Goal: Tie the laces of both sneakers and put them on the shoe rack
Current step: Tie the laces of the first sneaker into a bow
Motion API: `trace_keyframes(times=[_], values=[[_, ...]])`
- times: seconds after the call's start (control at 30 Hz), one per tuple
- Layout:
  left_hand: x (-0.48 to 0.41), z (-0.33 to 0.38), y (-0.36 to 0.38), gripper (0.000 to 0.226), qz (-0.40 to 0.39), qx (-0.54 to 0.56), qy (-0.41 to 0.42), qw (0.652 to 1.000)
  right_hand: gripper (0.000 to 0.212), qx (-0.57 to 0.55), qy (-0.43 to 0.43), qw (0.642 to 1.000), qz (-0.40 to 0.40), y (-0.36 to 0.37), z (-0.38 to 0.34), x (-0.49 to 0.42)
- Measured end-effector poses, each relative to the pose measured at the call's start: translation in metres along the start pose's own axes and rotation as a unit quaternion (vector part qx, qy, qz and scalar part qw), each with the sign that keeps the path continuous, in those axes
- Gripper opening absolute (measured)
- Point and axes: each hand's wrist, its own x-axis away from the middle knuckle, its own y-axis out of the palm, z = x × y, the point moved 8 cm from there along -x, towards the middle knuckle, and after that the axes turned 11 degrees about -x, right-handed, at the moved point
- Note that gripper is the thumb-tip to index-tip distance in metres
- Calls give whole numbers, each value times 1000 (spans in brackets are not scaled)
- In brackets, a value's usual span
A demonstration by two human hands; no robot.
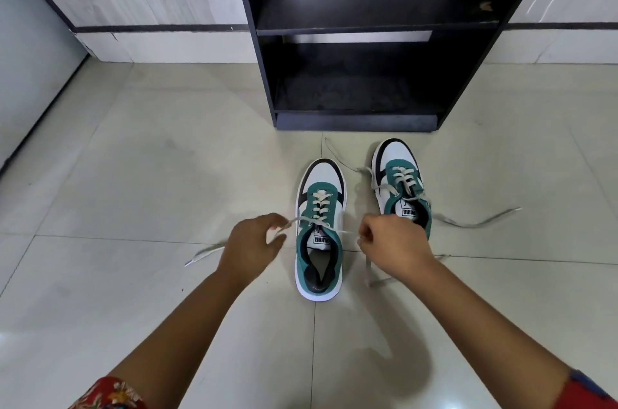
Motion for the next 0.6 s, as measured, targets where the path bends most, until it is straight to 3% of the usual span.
trace_keyframes(times=[0.07,0.13,0.33,0.47,0.6], values=[[-1,18,4,37,-15,20,42,999,36,-27,-59,998,13,8,-19,0],[-3,26,1,34,6,26,46,999,37,-45,-88,995,30,13,-32,-1],[-11,31,1,10,47,-3,65,997,13,-157,-48,984,66,16,-27,-6],[-12,35,3,17,56,-46,62,995,14,-181,-39,981,65,16,-26,-8],[-7,47,-1,16,85,-143,157,974,22,-136,-63,985,82,10,-28,-9]])
